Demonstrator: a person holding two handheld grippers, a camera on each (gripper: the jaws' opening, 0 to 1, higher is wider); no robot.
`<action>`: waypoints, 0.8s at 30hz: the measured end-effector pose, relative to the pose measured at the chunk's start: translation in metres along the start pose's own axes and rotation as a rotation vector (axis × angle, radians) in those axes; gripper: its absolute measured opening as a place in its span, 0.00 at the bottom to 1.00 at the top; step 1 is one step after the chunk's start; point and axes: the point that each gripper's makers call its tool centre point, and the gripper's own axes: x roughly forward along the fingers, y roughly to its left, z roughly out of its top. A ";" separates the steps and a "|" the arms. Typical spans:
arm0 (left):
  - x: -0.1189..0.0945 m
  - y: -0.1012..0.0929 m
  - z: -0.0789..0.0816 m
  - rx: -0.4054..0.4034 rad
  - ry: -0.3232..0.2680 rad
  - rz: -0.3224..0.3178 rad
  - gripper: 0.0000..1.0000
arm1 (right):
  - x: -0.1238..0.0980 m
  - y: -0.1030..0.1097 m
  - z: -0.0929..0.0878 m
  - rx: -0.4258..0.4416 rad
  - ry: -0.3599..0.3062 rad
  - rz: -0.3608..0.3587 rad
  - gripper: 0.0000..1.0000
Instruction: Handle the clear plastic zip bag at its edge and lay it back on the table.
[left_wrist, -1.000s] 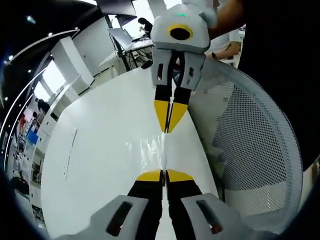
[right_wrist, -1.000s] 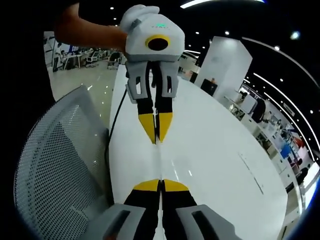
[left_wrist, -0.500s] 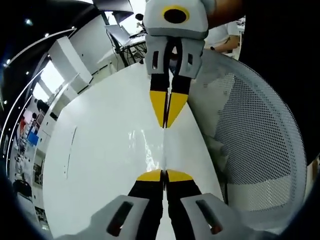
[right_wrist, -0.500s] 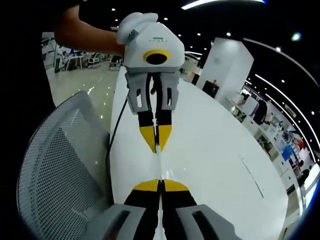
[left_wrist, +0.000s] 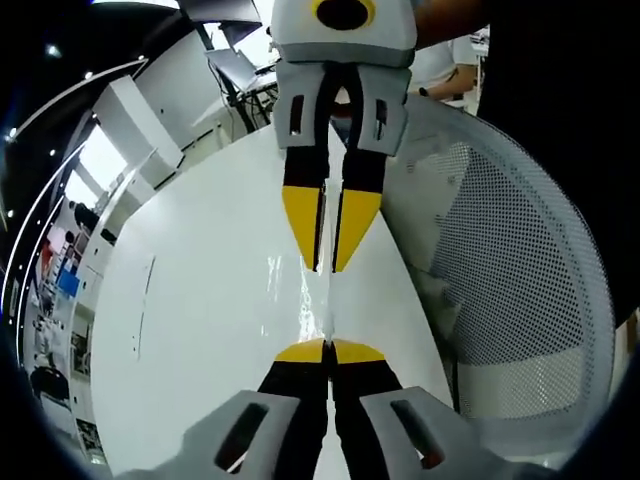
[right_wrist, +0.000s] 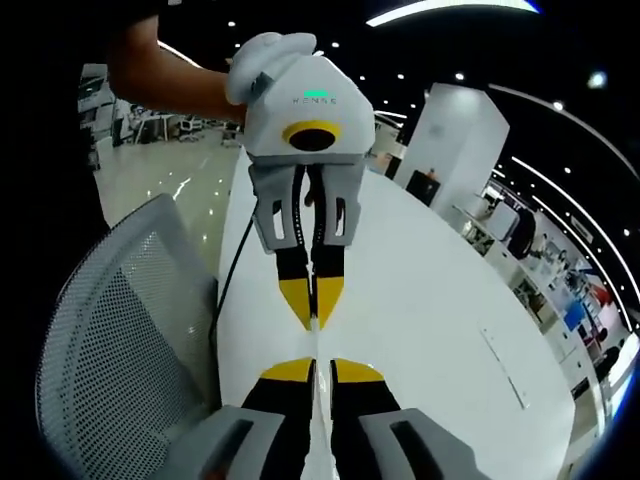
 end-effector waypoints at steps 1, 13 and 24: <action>0.000 0.000 0.001 0.000 -0.001 0.000 0.00 | 0.001 0.000 0.001 -0.004 0.000 0.002 0.03; -0.001 -0.002 0.005 -0.002 0.001 -0.015 0.00 | 0.010 0.002 0.007 -0.045 0.002 0.022 0.04; 0.000 -0.003 0.008 0.003 -0.002 -0.023 0.00 | 0.015 0.006 0.007 -0.066 0.009 0.036 0.04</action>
